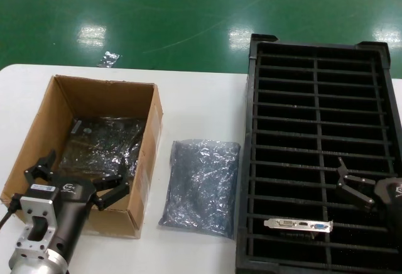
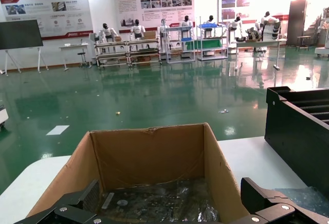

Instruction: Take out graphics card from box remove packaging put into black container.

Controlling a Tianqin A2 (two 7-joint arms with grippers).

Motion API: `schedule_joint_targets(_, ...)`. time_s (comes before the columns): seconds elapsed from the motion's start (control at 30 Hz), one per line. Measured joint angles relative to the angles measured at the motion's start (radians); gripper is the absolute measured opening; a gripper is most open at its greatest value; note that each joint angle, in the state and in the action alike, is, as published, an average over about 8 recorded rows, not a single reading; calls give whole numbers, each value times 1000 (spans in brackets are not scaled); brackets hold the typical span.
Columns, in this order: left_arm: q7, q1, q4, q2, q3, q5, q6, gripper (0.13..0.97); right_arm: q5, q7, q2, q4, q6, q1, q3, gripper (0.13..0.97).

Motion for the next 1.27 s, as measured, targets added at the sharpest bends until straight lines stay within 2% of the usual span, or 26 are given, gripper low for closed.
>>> schedule_joint_targets(1.27, 0, 0, 0, 0, 0, 0, 0, 966, 0, 0, 0, 0, 0, 0, 0, 966)
